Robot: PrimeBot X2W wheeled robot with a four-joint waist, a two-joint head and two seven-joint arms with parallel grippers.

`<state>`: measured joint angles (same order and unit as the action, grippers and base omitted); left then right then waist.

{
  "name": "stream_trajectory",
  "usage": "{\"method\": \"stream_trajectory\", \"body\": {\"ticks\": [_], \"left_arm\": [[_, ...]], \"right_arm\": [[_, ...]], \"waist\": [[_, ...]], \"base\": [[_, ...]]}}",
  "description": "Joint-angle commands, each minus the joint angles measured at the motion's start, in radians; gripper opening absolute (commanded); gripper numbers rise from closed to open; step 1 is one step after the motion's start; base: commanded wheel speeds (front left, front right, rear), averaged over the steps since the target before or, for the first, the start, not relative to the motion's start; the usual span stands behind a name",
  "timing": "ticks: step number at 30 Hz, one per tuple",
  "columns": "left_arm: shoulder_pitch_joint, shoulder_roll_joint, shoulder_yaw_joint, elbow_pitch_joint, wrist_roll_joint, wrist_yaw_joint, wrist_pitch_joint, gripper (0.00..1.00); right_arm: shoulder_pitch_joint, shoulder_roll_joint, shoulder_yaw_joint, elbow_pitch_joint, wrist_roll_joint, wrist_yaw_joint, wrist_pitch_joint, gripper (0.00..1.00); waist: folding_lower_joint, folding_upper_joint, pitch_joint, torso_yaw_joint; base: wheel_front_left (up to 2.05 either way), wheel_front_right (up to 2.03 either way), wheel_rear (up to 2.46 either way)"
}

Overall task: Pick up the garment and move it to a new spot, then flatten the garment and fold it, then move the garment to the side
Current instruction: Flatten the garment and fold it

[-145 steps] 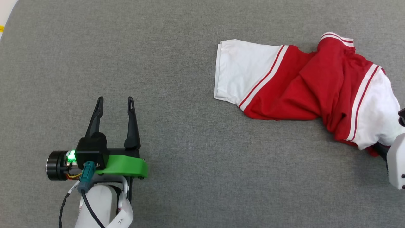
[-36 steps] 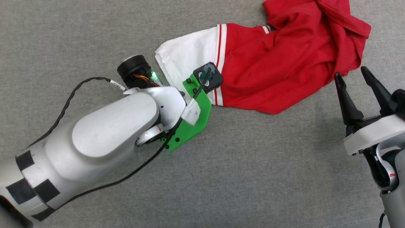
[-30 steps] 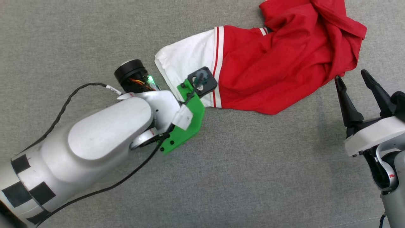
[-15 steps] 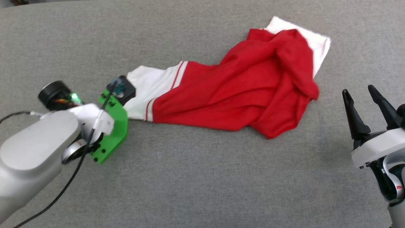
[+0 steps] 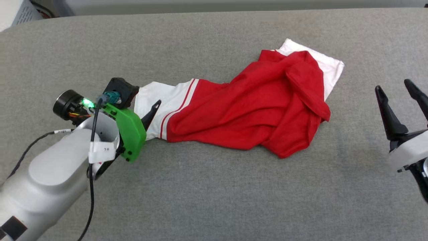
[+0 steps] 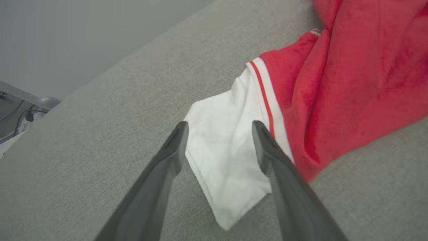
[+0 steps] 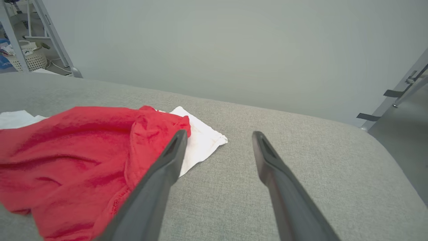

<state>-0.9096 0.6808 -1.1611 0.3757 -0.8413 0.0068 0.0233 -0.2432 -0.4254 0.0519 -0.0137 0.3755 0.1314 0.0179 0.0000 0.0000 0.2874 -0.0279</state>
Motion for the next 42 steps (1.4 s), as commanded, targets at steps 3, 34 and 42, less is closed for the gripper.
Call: {"method": "stream_trajectory", "body": {"ticks": [3, 34, 42], "left_arm": [[0.052, -0.022, 0.053, -0.011, 0.015, 0.09, -0.145, 1.0], [0.648, -0.289, 0.798, -0.349, 0.46, 0.36, -0.285, 1.0], [0.671, -0.354, 0.881, -0.309, 0.525, 0.293, -0.285, 1.0]], "right_arm": [[-0.052, -0.041, 0.026, -0.039, -0.002, -0.001, 0.035, 1.0], [-0.372, -0.307, 0.83, 0.081, 0.328, -0.001, 0.652, 1.0], [-0.42, -0.27, 0.952, 0.237, 0.345, -0.001, 0.504, 0.0]], "waist": [[0.0, 0.0, -0.049, 0.047], [0.0, 0.0, 0.054, 0.179], [0.0, 0.0, 0.032, 0.166]], "base": [[0.0, 0.0, 0.0], [0.0, 0.0, 0.0], [0.0, 0.0, 0.0]]}}
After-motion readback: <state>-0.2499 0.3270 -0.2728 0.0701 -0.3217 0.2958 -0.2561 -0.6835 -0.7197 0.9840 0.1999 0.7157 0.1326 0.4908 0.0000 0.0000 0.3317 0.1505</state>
